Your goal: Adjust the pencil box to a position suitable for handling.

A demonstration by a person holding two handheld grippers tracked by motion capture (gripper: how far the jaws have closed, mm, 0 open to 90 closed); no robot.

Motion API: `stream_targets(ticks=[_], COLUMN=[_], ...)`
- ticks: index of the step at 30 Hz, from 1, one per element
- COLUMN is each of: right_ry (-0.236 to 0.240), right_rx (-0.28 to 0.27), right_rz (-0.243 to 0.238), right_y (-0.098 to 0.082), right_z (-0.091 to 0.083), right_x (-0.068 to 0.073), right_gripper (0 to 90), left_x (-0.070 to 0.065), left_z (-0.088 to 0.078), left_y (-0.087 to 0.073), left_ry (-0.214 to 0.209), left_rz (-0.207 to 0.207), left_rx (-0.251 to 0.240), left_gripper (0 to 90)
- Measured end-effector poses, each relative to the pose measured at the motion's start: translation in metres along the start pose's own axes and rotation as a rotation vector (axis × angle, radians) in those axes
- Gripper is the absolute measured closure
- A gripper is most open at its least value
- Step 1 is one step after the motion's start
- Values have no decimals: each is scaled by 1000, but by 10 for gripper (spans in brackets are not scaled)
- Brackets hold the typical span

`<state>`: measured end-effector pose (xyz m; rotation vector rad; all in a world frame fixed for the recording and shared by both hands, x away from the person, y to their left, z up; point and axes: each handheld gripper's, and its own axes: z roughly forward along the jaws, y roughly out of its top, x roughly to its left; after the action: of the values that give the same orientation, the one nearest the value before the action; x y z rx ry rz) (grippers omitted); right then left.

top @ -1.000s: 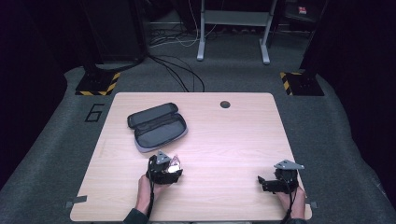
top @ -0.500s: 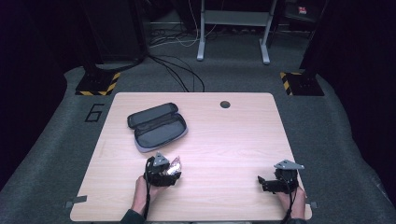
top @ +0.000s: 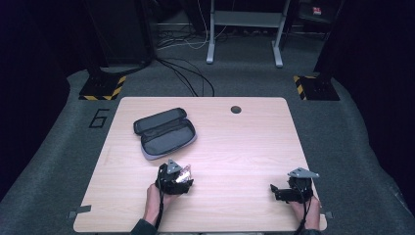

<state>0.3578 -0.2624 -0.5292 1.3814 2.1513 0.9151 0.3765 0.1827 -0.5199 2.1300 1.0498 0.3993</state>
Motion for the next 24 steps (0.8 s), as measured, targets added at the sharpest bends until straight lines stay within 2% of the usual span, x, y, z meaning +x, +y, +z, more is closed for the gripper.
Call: stream_targets(ticks=[3,8,11,15,21,24], right_ry=[0,-1,-1,-1,-1,-1], right_rx=[0,-1,-1,-1,-1,-1], right_rz=[-1,0,0,0,0,0], right_y=[0,0,0,0,0,0], right_z=[0,0,0,0,0,0], right_x=[0,0,0,0,0,0], right_gripper=[17,17,17,18,18,18], left_x=[0,0,0,0,2,2], left_z=[-2,-4,-6,-6,-8,-13], left_y=[-1,-3,-5,-6,-12,-12], left_ry=[-9,-17,0,-4,-36,-40], left_rz=[16,18,30,39,39,56], left_rx=[10,11,13,6,-52,-71], left_gripper=[342,350,368,389,393,394])
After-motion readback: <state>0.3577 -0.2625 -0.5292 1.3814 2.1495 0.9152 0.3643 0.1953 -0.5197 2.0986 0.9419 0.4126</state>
